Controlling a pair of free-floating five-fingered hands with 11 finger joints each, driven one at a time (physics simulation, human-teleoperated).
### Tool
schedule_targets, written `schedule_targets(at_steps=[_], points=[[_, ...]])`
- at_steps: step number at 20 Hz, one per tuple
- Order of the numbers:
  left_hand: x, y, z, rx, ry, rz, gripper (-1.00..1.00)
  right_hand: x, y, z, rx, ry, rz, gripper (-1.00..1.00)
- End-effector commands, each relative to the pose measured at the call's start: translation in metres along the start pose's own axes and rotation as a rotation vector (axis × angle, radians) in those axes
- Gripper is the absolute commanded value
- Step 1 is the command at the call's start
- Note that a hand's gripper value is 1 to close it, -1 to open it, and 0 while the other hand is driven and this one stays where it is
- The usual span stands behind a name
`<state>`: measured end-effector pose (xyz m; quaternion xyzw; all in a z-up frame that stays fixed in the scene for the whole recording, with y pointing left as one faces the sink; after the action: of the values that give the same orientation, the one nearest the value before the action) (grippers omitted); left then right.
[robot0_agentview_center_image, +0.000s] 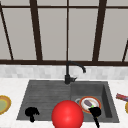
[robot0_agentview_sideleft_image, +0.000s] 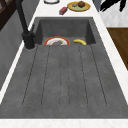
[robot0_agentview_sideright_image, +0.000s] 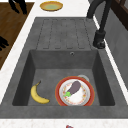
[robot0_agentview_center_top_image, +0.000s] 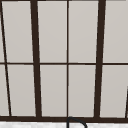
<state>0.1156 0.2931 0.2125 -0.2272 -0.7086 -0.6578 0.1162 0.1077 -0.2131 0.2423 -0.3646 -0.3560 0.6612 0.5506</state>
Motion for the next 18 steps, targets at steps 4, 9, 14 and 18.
schedule_targets(at_steps=[4,9,14,18], points=[[0.0,0.0,0.0,0.0,0.0,0.0,0.0,0.014,0.022,0.045,-0.003,0.02,-0.077,-1.0],[0.0,0.0,0.0,0.0,0.0,0.0,0.0,0.015,0.029,0.056,-0.022,0.027,-0.052,-1.0],[0.003,0.001,-0.004,0.009,0.007,-0.007,-1.0,0.018,0.032,0.058,0.018,-0.009,-0.005,0.0],[0.007,0.01,-0.017,-0.011,-0.011,0.011,-1.0,0.018,0.032,0.058,0.01,-0.007,-0.012,0.0]])
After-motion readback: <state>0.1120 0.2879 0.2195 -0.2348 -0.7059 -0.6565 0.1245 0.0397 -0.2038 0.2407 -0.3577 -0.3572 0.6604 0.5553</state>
